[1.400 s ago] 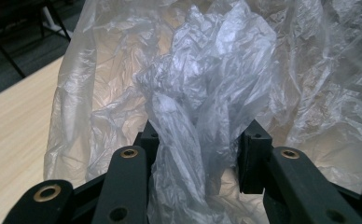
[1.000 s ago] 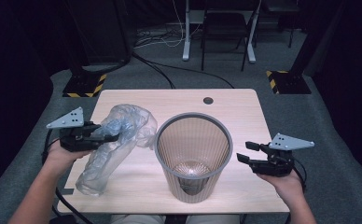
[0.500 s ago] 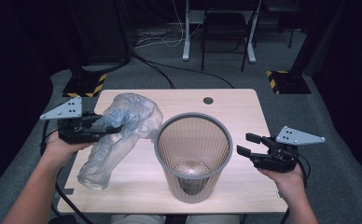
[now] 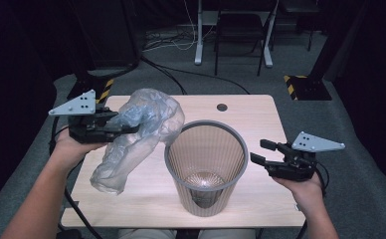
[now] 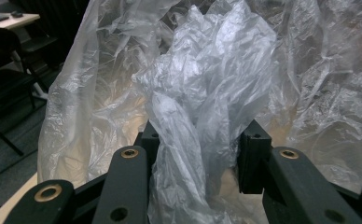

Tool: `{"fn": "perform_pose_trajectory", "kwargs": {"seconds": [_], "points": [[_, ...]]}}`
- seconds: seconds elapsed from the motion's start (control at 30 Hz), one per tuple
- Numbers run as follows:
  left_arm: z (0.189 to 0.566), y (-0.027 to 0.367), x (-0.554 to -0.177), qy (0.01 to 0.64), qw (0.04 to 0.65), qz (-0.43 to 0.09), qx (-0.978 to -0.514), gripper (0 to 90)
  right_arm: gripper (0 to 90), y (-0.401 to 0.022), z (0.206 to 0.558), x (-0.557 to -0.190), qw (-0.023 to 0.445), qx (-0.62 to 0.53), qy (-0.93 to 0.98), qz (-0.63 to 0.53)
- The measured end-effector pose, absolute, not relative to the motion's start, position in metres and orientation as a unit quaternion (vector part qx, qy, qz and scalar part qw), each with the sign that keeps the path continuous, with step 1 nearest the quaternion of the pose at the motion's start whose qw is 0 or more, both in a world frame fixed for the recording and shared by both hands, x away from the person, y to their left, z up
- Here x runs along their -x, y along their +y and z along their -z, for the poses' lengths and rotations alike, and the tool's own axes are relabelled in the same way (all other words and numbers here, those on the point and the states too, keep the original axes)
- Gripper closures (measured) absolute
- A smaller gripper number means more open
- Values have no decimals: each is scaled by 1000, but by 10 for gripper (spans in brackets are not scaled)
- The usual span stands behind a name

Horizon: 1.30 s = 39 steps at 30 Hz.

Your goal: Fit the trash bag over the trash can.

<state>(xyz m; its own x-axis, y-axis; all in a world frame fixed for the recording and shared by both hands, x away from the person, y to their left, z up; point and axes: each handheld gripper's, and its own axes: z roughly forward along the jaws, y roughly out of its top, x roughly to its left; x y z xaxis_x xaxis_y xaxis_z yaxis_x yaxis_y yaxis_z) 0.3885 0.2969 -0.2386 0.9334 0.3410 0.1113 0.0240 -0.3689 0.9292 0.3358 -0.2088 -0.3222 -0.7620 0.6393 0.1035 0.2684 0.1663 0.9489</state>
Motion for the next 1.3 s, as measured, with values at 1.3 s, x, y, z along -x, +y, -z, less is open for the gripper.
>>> {"fn": "perform_pose_trajectory", "kwargs": {"seconds": [1.3], "points": [[225,194,-401,28,563,-100,-820,632,357,-172,313,-329,164,-246,750,-592]]}}
